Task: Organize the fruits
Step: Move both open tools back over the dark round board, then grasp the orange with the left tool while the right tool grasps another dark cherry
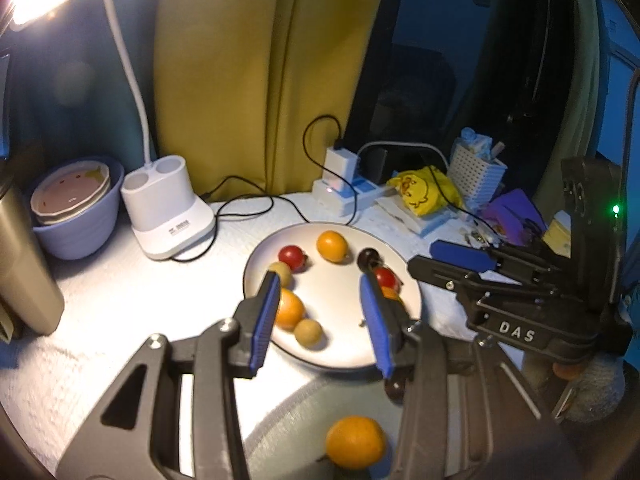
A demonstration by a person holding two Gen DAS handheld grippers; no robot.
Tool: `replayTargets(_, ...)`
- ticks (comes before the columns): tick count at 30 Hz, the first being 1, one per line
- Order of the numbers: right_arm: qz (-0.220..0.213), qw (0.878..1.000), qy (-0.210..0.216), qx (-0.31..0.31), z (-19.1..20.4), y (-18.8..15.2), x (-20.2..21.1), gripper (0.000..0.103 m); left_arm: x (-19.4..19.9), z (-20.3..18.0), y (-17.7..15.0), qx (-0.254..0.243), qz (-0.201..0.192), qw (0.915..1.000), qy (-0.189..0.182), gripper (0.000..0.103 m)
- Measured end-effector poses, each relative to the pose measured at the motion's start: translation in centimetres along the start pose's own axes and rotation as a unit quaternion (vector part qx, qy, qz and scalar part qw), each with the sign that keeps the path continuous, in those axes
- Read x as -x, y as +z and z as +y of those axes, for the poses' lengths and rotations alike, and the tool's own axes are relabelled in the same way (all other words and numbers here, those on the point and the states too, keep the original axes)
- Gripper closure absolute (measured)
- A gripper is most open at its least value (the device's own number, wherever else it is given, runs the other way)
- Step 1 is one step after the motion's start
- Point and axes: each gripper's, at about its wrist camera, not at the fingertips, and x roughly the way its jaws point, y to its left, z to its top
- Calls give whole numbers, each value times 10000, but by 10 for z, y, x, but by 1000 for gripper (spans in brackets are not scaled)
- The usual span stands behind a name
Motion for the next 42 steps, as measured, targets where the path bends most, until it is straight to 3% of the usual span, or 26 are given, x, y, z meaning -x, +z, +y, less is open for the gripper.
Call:
replayTargets(18,210,9997,81,47,26,-35,22,66,28,-11,-41,65,109,9999,-65,60)
replayTargets(42,991,9947,211,199,52,-72,-10,66,28,-14,-83,138,509,9981,-306,60)
